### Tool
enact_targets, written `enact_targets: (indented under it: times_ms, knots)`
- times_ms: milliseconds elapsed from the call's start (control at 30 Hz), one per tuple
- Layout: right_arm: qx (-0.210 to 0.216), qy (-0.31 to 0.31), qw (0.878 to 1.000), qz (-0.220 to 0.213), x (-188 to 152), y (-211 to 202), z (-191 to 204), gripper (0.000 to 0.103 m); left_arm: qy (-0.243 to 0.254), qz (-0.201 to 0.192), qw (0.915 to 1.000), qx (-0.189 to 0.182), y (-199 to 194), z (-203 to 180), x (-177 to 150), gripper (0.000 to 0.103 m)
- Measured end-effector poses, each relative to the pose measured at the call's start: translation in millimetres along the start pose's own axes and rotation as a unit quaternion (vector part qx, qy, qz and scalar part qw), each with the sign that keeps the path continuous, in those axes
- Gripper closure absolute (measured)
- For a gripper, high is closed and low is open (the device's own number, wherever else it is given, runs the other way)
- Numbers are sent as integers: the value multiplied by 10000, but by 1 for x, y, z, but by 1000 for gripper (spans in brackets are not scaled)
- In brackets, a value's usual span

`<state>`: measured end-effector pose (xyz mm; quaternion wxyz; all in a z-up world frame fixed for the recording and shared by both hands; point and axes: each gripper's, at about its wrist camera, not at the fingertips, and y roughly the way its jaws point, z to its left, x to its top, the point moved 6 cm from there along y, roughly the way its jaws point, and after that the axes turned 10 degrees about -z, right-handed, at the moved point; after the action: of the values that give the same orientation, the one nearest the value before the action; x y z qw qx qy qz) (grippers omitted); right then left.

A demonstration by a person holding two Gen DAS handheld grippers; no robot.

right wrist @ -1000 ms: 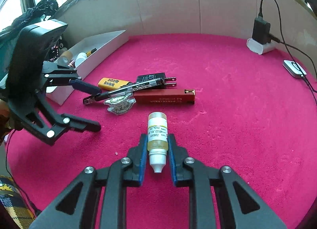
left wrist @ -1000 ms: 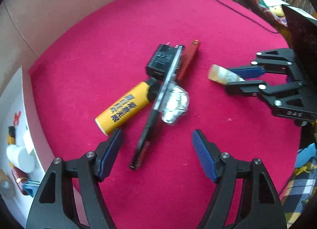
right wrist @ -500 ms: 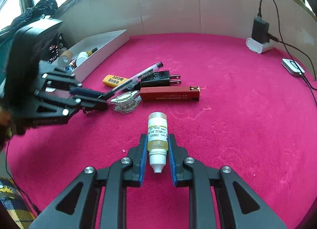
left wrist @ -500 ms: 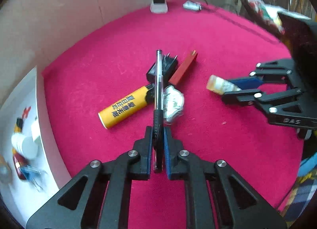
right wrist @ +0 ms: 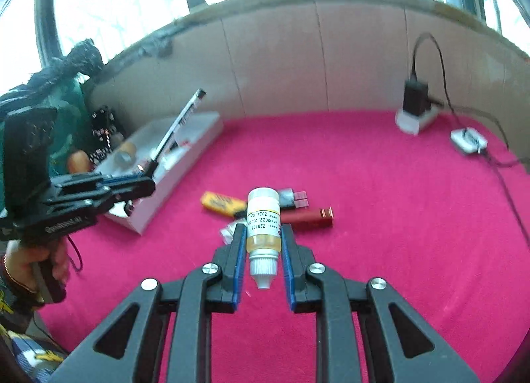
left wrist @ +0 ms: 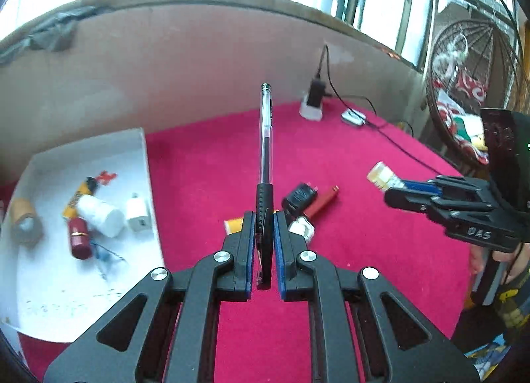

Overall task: Organize rigid objects
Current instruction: 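Carry the black pen and dropper bottle over the white tray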

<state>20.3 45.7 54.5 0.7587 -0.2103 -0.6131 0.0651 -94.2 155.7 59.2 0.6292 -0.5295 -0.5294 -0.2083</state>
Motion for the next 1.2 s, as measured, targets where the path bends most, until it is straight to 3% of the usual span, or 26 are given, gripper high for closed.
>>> enact_targets:
  times_ms: [400,767,1200]
  knots:
    - [67,-11,9989,-470,42,-10,22,85,-456,-409,9964,590,-29,46,4,93]
    - [134,129,9985,-524,64,5,35,85,-967,-707,9877,1005,-57,95,-2,93]
    - [467,-269,9977,-409,86,38,88,85,-1288,-1025,9717,1697,-100,153,-8,93]
